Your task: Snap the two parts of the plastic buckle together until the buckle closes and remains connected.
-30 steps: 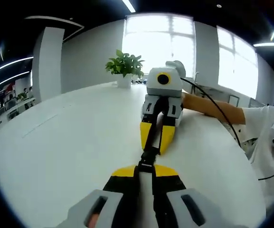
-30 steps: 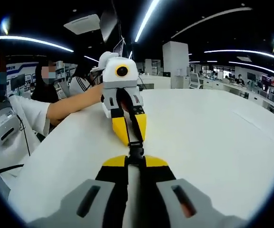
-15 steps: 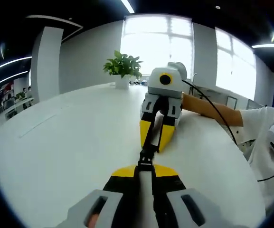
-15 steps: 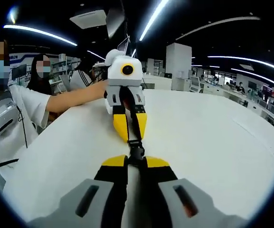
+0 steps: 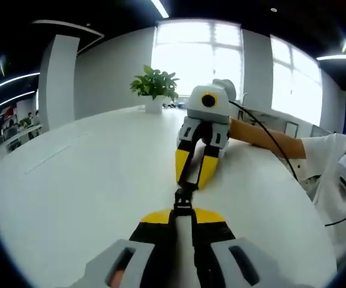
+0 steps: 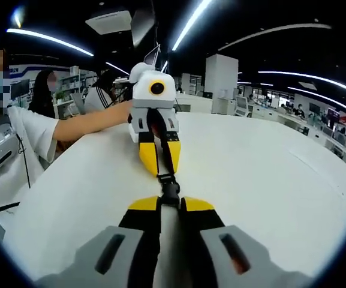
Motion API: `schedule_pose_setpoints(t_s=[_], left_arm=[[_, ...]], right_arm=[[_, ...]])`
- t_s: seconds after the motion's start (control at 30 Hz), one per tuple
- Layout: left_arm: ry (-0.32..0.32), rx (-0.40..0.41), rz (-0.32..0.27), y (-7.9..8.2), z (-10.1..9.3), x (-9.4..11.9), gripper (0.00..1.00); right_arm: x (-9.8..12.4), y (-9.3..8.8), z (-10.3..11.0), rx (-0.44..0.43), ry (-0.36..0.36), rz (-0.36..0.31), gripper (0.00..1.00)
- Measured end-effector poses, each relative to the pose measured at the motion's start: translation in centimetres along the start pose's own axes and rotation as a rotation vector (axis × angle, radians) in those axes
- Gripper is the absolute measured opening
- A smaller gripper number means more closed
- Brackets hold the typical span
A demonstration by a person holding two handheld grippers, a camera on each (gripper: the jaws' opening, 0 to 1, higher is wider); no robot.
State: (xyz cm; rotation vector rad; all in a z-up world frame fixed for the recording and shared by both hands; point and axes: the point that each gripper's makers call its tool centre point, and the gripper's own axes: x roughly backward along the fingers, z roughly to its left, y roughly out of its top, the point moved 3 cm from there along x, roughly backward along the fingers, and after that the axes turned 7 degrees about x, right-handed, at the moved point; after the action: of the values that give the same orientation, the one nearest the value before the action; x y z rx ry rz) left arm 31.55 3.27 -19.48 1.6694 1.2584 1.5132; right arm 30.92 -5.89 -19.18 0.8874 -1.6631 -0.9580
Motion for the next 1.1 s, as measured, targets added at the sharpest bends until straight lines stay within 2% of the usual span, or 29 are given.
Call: schedule_pose_setpoints(t_s=[0.6, 0.73, 0.87, 1.1], left_arm=[[-0.094, 0.018, 0.004, -0.7, -0.7, 0.9, 0.09], [-0.142, -0.013, 0.02, -0.8, -1.5, 0.8, 0.09], [-0.162, -0.033, 0.033, -0.7, -1.8, 0.5, 0.09], [-0.166, -0.047, 0.042, -0.7, -2.0, 0.5, 0.09]], right_arm=[[0.7, -0.1, 0.2, -0.002, 0.051, -0.018, 0.1], [0.3, 0.3, 1.0, 0.011, 0.085, -0.024, 0.1], [0.1, 0.5, 1.4, 0.018, 0.109, -0.032, 0.1], [0.2, 0.5, 1.5, 0.027, 0.122, -0.032, 0.1]])
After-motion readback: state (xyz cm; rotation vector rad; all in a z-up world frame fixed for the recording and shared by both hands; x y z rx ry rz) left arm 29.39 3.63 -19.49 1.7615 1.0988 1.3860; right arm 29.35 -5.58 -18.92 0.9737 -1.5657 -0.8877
